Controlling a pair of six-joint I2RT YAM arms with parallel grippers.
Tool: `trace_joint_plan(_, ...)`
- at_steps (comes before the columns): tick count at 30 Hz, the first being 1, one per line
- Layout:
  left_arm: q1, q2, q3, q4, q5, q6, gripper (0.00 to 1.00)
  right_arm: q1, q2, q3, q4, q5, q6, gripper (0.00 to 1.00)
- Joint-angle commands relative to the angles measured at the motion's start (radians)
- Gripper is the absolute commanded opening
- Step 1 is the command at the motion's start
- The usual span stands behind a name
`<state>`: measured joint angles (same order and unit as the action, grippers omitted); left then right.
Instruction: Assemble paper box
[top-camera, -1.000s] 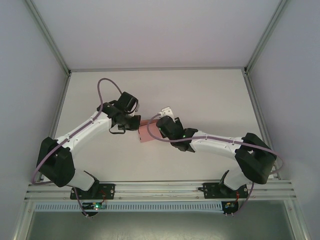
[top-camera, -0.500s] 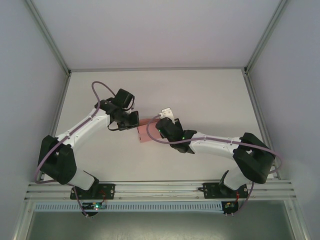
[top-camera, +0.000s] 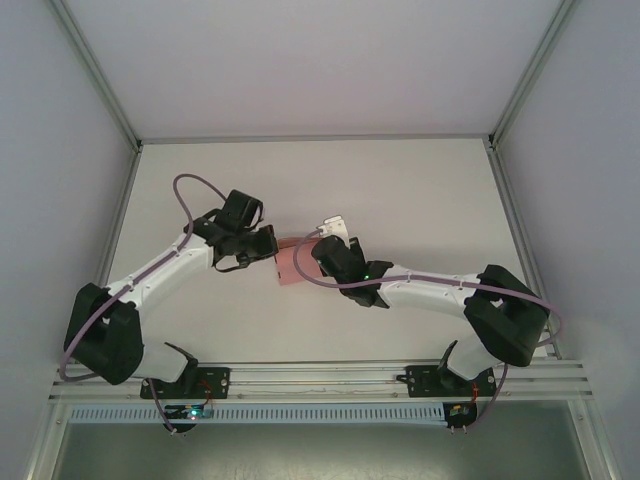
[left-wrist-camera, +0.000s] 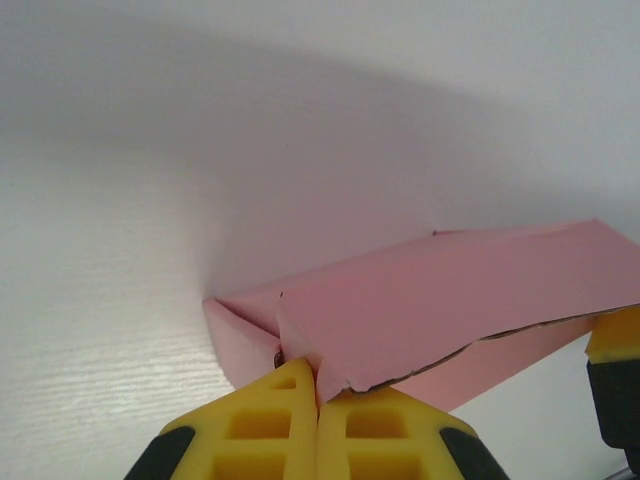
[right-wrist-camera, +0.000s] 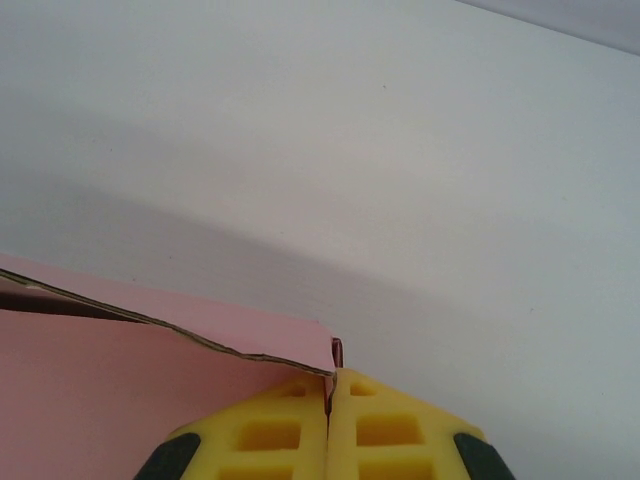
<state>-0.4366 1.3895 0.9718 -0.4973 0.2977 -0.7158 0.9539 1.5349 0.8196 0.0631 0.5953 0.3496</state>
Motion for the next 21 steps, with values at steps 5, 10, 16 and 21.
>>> trace_joint_plan(5,-0.106,-0.067,-0.209,0.146,0.012,0.141,0.0,0.045,0.009,-0.099,-0.007,-0.145,0.011,0.0)
trace_joint_plan(10,-0.205,-0.142,-0.383,0.283,-0.114,0.183,0.0,0.047,-0.049,-0.195,0.148,-0.18,-0.003,0.0)
trace_joint_plan(16,-0.257,-0.218,-0.547,0.439,-0.24,0.185,0.0,0.045,-0.088,-0.283,0.251,-0.227,-0.038,0.05)
trace_joint_plan(21,-0.281,-0.216,-0.509,0.374,-0.317,0.221,0.0,0.007,-0.146,-0.26,0.23,-0.315,0.009,0.35)
